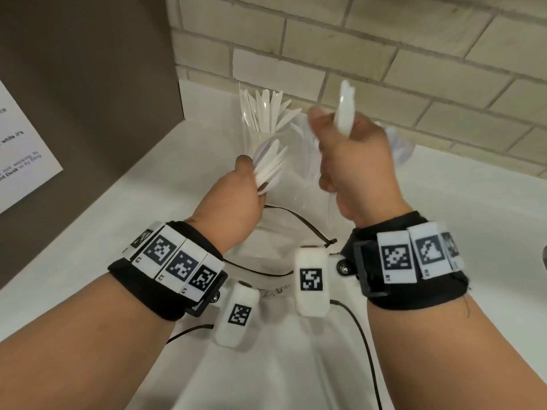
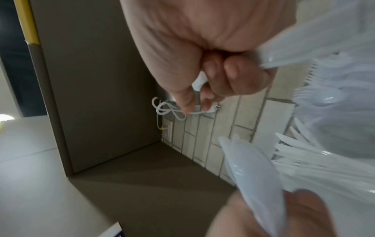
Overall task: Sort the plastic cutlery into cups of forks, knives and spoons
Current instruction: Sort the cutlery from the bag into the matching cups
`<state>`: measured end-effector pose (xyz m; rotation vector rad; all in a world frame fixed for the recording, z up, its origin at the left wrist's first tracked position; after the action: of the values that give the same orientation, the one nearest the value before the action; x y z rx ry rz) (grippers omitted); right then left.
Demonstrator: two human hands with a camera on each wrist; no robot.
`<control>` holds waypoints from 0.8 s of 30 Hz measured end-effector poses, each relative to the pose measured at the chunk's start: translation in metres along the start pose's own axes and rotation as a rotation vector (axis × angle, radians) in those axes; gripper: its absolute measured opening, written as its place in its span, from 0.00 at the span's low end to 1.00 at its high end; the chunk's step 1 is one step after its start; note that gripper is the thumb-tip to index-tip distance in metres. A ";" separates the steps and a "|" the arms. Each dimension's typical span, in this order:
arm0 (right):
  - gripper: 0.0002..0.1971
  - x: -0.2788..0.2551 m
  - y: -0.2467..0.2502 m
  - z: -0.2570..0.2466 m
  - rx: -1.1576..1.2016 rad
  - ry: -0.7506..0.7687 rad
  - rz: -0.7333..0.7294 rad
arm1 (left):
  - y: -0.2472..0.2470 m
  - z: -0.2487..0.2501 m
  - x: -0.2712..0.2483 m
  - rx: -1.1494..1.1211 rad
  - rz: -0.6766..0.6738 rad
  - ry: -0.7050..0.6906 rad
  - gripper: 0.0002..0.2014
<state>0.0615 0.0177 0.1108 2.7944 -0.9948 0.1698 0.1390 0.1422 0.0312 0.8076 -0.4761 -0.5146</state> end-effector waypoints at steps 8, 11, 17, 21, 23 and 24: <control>0.11 -0.007 -0.017 0.028 -0.274 -0.038 -0.121 | 0.003 0.010 0.001 -0.208 -0.075 0.051 0.18; 0.07 -0.005 -0.015 0.029 -0.240 -0.051 -0.111 | 0.005 0.009 0.000 -0.370 -0.182 0.094 0.18; 0.10 -0.006 -0.023 0.026 -0.421 0.092 -0.164 | -0.002 0.008 -0.002 -0.339 -0.131 0.118 0.22; 0.10 -0.003 -0.022 0.024 -0.476 0.134 -0.169 | -0.002 0.009 -0.001 -0.300 -0.130 0.107 0.20; 0.11 -0.001 -0.020 0.022 -0.401 0.081 -0.175 | -0.003 0.010 -0.003 -0.344 -0.158 0.121 0.21; 0.10 -0.001 -0.018 0.021 -0.350 0.031 -0.195 | -0.003 0.011 -0.003 -0.373 -0.166 0.129 0.22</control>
<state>0.0736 0.0276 0.0876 2.5358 -0.6642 0.0103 0.1294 0.1368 0.0351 0.5189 -0.1847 -0.6773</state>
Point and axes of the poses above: each hand's wrist, its own x-axis towards the middle knuckle, its own y-axis out of the back of the hand, z = x × y, the point moved 2 cm from there along x, towards the middle knuckle, and after that the axes turned 3 degrees about -z, right-handed, at the moved point
